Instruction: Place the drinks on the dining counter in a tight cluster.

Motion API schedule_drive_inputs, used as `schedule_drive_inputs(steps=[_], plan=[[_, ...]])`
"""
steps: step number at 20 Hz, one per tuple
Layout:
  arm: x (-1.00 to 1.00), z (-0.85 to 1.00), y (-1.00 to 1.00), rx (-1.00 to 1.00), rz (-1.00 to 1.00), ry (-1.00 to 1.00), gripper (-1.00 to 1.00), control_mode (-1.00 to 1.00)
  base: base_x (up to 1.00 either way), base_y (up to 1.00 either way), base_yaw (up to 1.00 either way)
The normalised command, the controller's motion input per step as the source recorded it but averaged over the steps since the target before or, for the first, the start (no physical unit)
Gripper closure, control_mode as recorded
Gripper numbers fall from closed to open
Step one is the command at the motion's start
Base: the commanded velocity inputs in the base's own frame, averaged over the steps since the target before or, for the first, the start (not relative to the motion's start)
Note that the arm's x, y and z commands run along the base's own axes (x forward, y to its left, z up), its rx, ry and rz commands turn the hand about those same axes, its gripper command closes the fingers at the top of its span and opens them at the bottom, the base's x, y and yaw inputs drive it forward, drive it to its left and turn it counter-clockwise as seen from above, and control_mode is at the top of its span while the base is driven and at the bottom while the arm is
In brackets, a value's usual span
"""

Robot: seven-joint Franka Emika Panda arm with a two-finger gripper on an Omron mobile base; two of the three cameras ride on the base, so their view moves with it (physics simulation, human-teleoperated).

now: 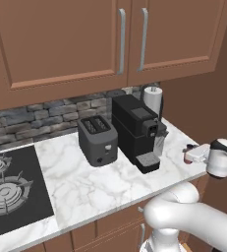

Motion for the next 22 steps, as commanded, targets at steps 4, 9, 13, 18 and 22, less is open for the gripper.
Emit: schedule_drive_inputs(steps=[4,9,13,18,22], plan=[[0.12,-0.06,0.00,0.00,0.00,0.00,-1.00,-1.00,0.00,0.00,0.00],[0.07,0.00,0.01,0.00,0.00,0.00,1.00,-1.00,0.00,0.00,0.00],[-0.13,0.00,-0.04,0.00,0.02,0.00,1.00,-1.00,0.00,0.00,0.00],[-0.35,0.00,-0.15,0.00,0.08,0.00,1.00,-1.00,0.00,0.00,0.00],[-0.36,0.11,-0.06,0.00,0.11,0.00,1.00,-1.00,0.00,0.00,0.00]])
